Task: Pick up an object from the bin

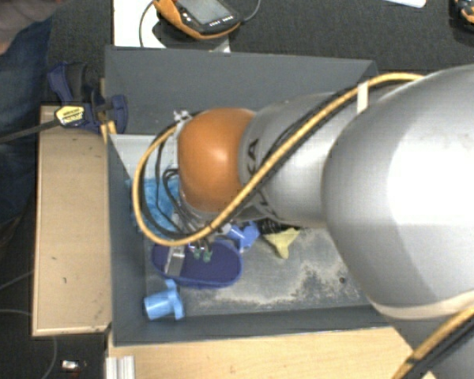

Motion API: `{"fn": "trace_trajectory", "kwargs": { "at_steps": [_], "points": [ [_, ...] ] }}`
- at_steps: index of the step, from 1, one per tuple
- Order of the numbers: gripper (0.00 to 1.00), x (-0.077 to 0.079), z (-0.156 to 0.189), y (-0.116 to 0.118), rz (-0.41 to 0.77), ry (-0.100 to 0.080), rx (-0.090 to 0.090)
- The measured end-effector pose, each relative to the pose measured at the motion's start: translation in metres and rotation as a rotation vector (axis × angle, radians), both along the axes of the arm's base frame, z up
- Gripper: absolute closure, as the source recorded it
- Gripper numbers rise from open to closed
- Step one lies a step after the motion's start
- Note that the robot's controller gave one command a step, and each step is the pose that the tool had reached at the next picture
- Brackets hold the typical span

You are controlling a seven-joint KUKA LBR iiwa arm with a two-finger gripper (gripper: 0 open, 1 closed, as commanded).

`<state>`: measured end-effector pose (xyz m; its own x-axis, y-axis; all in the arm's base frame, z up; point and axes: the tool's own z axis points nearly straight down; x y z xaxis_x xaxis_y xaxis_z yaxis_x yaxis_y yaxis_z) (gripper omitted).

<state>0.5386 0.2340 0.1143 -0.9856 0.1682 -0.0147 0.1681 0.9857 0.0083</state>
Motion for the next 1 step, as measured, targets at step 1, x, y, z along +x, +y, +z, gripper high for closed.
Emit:
{"fn": "trace_trajectory", "kwargs": {
  "at_steps": [1],
  "points": [
    [0.00, -0.0001, 0.0134, 0.0018, 0.179, -0.005, -0.003]
  ]
}}
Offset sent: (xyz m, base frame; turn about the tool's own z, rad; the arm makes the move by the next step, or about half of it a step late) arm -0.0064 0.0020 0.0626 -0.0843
